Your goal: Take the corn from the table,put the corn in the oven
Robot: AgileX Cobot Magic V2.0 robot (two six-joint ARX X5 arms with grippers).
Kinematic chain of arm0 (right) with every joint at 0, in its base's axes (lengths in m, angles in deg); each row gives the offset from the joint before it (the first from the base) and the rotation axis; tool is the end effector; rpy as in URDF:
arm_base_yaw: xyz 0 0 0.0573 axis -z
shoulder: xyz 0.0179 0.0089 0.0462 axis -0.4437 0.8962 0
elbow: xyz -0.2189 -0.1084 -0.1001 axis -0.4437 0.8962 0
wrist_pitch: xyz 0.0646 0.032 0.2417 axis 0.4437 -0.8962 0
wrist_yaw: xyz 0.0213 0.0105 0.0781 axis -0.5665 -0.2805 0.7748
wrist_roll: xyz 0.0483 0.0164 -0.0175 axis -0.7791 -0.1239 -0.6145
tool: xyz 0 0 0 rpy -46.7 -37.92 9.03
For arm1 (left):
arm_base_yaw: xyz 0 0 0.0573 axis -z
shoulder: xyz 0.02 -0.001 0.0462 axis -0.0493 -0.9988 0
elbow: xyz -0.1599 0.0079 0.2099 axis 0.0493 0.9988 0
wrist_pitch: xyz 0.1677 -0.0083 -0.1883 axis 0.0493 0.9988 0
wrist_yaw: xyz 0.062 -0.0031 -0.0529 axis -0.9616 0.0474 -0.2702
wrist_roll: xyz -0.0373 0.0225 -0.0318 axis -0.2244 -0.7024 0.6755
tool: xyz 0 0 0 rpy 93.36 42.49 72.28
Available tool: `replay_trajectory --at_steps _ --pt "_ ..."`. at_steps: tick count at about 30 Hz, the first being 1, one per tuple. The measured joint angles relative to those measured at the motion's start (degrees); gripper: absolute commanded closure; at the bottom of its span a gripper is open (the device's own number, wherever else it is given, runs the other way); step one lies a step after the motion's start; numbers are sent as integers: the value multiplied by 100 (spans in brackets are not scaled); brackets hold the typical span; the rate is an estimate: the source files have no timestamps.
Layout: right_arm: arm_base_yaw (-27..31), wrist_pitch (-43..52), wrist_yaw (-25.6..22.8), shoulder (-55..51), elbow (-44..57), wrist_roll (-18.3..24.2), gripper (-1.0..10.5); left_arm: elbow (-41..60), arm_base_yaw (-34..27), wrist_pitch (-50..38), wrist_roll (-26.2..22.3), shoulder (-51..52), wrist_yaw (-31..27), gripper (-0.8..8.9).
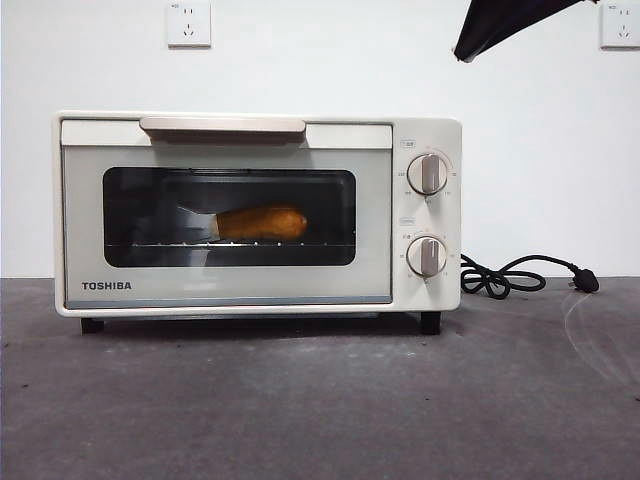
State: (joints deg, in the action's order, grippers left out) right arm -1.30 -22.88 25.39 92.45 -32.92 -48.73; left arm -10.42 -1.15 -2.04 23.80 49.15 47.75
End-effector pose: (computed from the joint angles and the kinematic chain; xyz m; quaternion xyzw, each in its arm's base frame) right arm 0.2146 0.1191 0.3465 -0.1178 0.3394 0.3409 0.8687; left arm 0.0981 -0.0041 0.1478 0.0085 0.1104 -0.0355 0.9932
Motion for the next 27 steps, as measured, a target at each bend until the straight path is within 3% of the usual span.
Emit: replay_trajectory --at_steps 7,13,19,27 --pt "2 2 -37 0 0 0 948 0 0 0 0 -101 0 817" --pt "391 4 -586 -118 0 402 948 0 0 0 0 -136 0 817" --pt "1534 212 -404 -319 2 505 948 0 0 0 0 -136 0 817" --pt "3517 680 -162 -1038 24 -2 948 0 0 0 0 -136 0 817"
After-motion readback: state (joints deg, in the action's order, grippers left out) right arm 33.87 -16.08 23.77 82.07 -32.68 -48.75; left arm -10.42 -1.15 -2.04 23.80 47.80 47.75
